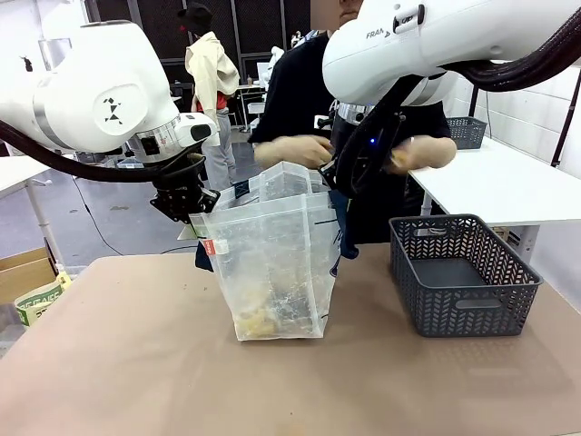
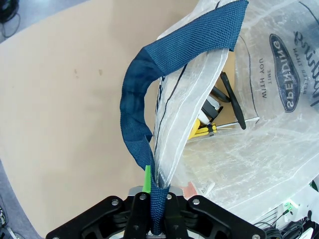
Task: Transfer purchased items from the store into the shopping bag.
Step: Move the Reusable shopping bag to the right side of the table.
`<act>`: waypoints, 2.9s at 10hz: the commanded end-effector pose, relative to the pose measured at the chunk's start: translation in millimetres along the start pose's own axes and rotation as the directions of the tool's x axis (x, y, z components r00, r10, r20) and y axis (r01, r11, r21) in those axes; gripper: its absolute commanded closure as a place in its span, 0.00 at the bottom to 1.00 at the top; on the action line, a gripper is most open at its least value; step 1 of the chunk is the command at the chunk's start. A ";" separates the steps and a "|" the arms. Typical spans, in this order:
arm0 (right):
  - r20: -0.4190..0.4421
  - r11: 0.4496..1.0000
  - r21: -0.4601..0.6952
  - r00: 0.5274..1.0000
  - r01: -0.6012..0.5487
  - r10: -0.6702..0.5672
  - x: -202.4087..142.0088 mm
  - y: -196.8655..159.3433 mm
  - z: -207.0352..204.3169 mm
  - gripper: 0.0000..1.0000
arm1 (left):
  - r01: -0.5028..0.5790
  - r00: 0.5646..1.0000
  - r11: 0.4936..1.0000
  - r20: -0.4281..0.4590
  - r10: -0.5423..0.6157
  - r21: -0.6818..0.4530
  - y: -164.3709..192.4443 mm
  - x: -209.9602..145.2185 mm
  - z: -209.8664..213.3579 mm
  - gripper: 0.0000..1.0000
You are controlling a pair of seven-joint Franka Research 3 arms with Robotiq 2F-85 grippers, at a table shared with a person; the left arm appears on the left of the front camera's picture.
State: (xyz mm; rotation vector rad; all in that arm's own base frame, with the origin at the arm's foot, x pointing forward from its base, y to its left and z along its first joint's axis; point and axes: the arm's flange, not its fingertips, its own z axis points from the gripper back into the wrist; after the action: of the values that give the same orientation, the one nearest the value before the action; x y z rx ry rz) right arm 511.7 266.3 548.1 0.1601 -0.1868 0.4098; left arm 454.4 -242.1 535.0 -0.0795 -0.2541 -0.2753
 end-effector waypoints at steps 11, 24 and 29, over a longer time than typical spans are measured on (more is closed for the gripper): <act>0.003 1.000 -0.001 1.000 0.005 -0.005 0.0 -2.9 1.4 1.00 | -0.003 1.000 1.000 0.007 0.003 0.007 4.3 0.2 2.9 1.00; 0.003 1.000 -0.001 1.000 0.005 -0.005 0.0 -2.9 1.4 1.00 | -0.003 1.000 1.000 0.007 0.003 0.007 4.3 0.2 2.9 1.00; 0.003 1.000 -0.001 1.000 0.005 -0.005 0.0 -2.9 1.4 1.00 | -0.003 1.000 1.000 0.007 0.003 0.007 4.3 0.2 2.9 1.00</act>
State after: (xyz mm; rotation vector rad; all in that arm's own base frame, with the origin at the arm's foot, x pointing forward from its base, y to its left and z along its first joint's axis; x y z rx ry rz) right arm 511.9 266.4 547.5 0.1600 -0.1857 0.4098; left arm 454.4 -242.1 534.8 -0.0794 -0.2535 -0.2754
